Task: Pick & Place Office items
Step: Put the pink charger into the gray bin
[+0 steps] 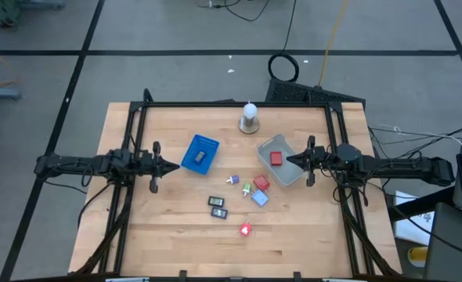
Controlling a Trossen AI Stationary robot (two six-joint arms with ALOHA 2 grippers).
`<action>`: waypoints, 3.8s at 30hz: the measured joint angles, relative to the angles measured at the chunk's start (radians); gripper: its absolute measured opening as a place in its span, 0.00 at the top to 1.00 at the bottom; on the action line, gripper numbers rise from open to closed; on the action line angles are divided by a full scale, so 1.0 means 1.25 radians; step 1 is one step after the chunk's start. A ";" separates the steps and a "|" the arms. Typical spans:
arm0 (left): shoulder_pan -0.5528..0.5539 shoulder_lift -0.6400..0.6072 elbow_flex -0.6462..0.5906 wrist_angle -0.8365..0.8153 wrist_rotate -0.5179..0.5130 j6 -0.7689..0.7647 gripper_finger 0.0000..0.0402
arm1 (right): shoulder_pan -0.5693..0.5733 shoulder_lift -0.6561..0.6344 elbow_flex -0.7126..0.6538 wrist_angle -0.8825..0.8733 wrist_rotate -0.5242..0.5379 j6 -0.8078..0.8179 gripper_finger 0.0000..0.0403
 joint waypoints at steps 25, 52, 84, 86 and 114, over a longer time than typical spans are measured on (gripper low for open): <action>0.000 0.000 0.000 -0.008 -0.003 -0.014 0.95 | 0.065 0.063 0.040 0.068 -0.008 -0.042 0.96; 0.000 0.000 0.000 -0.008 -0.002 -0.052 0.99 | 0.362 0.742 0.514 -0.080 0.084 -0.066 0.31; 0.000 0.000 -0.001 -0.008 -0.002 -0.053 0.99 | 0.383 1.171 0.809 -0.173 -0.245 -0.304 0.26; 0.000 0.000 -0.001 -0.008 -0.002 -0.052 0.99 | 0.383 1.183 0.809 -0.159 -0.247 -0.314 0.26; 0.000 0.000 -0.001 -0.008 -0.003 -0.040 0.99 | 0.374 1.211 0.809 -0.157 -0.253 -0.294 0.44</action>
